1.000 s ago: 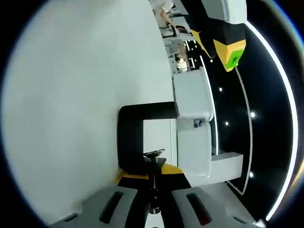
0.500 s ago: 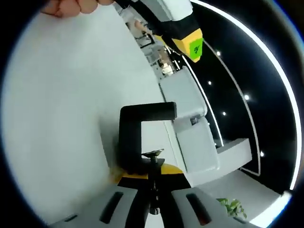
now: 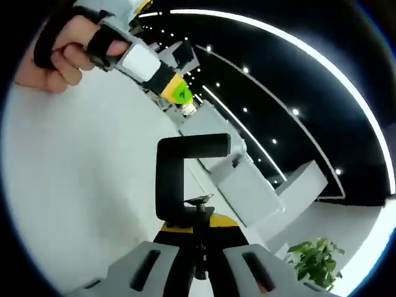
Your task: Clamp the fixed fixture on the desktop, loosen the retaining clip, secure it to the edge of the desk, and tighten the retaining clip.
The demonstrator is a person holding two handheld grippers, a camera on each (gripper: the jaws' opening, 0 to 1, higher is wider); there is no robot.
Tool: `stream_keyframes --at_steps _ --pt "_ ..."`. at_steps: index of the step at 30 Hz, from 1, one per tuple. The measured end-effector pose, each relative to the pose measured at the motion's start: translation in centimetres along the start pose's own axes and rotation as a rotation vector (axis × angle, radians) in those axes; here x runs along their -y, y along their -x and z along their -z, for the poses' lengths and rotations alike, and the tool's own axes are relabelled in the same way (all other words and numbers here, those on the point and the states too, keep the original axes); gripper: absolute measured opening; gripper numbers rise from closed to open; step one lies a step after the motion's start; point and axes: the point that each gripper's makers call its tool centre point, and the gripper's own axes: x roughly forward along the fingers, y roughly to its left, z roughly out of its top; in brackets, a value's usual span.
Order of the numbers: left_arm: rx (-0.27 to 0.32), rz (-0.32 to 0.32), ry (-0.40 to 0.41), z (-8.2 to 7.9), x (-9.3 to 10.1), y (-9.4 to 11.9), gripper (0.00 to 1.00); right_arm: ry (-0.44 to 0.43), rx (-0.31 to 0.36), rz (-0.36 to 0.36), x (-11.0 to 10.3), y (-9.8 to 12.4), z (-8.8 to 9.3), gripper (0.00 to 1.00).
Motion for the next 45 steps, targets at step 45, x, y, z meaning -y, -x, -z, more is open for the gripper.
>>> stream_keyframes --at_steps 45 --pt "-0.055 0.081 -0.073 1.0 1.7 -0.2 0.18 -0.601 0.288 0.010 4.6 13.2 -5.8 0.03"
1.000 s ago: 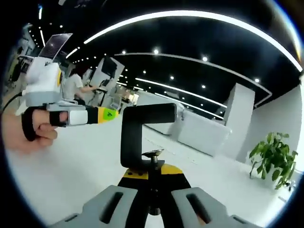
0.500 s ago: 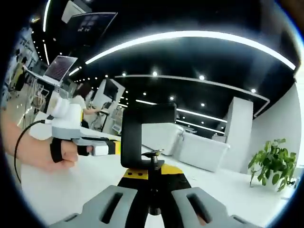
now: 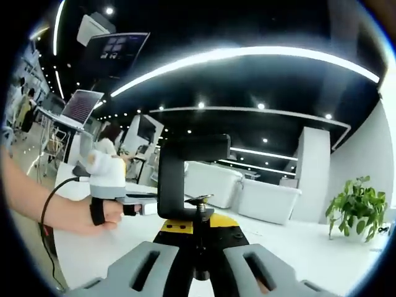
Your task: Clamp the fixed fixture on the desktop, loosen the retaining clip, secure it to the edge of the desk, and tighten the retaining clip.
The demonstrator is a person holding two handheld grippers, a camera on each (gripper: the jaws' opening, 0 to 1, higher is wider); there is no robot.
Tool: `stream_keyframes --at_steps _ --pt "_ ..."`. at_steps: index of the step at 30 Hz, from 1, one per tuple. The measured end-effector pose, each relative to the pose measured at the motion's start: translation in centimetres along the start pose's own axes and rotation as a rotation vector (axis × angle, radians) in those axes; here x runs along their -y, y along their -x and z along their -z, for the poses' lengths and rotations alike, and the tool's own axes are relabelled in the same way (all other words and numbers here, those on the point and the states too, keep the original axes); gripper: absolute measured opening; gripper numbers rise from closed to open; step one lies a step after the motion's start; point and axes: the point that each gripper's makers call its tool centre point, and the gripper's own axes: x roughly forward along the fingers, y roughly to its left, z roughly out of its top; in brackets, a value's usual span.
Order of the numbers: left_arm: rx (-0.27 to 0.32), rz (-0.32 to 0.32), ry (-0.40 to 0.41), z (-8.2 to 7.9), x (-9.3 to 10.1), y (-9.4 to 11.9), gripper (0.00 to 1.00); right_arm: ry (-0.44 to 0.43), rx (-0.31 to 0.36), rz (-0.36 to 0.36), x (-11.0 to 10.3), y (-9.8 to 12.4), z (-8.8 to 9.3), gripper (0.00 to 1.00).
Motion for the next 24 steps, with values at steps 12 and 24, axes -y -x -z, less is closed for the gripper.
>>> stream_keyframes --at_steps 12,24 --pt "0.027 0.120 0.159 -0.7 1.5 0.1 0.18 -0.072 0.025 -0.012 -1.5 3.9 -1.2 0.03" --pt "-0.026 0.295 0.216 -0.6 6.3 2.7 0.18 -0.141 0.073 -0.046 -4.4 6.6 -3.8 0.03"
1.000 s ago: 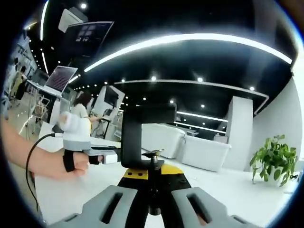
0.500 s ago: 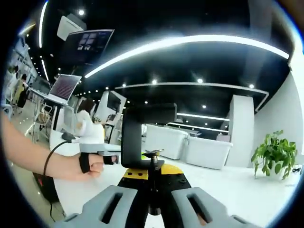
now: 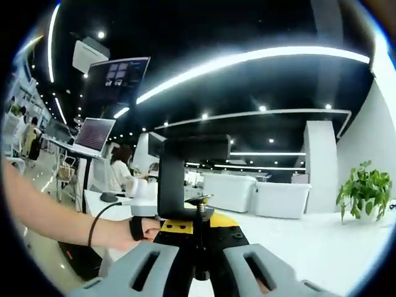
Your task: Clamp the fixed fixture on the desktop, loosen the retaining clip, secure it to the edge of the desk, and tighten the retaining clip.
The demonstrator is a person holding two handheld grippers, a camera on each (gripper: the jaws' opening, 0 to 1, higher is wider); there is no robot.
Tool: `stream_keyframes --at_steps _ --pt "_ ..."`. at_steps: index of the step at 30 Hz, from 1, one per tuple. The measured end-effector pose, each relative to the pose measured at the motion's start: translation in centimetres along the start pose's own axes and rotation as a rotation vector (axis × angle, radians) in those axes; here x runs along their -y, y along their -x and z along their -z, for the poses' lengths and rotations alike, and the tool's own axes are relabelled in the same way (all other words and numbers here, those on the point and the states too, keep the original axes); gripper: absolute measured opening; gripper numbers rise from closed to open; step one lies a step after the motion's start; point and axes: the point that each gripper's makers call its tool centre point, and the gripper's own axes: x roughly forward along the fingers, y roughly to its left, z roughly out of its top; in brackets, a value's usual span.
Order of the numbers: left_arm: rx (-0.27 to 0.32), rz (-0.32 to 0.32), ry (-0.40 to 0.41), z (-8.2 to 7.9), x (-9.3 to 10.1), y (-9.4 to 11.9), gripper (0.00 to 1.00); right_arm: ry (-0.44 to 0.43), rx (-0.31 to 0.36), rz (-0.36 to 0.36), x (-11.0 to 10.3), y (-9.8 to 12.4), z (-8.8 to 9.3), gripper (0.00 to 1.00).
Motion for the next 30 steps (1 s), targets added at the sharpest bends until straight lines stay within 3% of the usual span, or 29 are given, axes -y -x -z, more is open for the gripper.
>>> stream_keyframes --at_steps 4,6,8,15,18,30 --pt "0.153 0.037 0.243 -3.0 0.6 2.4 0.18 0.038 0.021 -0.002 -0.8 0.7 -0.6 0.03" --pt "0.161 0.038 0.256 -3.2 0.7 3.0 0.18 0.035 0.024 -0.012 -1.3 1.0 -0.6 0.03" --pt "0.152 0.036 0.242 -3.0 1.3 3.4 0.18 0.025 0.018 -0.019 -1.7 1.3 -0.5 0.03" --pt "0.028 0.054 0.047 -0.9 2.7 2.6 0.18 -0.007 0.015 -0.027 -2.7 3.1 -0.2 0.03" --pt "0.001 0.073 0.010 -0.1 3.6 2.5 0.18 -0.012 0.008 -0.027 -2.9 4.0 0.1 0.03" --pt "-0.013 0.111 -0.034 0.2 5.3 3.0 0.18 -0.068 -0.031 -0.030 -4.0 6.2 1.2 0.03"
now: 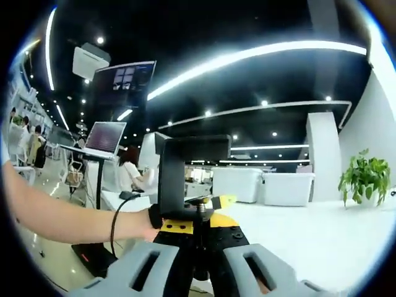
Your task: Clamp the fixed fixture on the desktop, loosen the retaining clip, secure it to the edge of the desk, and tighten the retaining clip.
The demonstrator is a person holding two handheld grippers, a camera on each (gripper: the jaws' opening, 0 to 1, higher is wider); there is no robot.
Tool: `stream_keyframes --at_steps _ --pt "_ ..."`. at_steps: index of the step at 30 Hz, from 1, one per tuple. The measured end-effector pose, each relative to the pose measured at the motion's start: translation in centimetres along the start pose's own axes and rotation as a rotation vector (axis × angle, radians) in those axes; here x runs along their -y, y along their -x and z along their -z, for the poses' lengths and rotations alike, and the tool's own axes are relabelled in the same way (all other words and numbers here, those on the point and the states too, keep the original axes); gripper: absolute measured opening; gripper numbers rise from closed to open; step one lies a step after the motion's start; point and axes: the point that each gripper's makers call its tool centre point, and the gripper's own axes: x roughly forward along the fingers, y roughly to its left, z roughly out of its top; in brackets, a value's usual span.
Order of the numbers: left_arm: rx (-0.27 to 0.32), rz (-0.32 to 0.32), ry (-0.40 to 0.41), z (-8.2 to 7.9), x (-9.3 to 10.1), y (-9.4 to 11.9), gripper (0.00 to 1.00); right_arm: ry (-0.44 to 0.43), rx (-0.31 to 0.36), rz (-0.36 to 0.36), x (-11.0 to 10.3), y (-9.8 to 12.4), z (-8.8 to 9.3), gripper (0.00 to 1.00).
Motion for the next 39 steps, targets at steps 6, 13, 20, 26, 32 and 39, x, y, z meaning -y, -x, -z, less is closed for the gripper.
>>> stream_keyframes --at_steps 6,13,20,26,32,39 --pt "0.004 0.006 -0.008 0.0 0.2 0.1 0.18 -0.007 -0.013 -0.008 -0.9 0.8 1.1 0.03" --pt "-0.005 0.010 -0.022 0.2 0.2 0.1 0.18 -0.009 -0.030 -0.015 -1.5 1.3 2.6 0.03" --pt "-0.017 0.020 -0.044 0.5 0.1 -0.1 0.18 -0.024 -0.059 -0.019 -1.7 1.9 4.0 0.03" --pt "-0.013 0.025 -0.051 0.5 -0.3 -0.3 0.18 -0.054 -0.058 -0.013 -1.8 2.4 4.7 0.03" --pt "-0.024 0.031 -0.070 0.7 -0.3 -0.4 0.18 -0.097 -0.069 0.001 -2.1 2.8 6.3 0.03" --pt "-0.043 0.034 -0.094 1.2 -0.3 -0.5 0.18 -0.137 -0.053 0.025 -2.3 2.7 7.2 0.03"
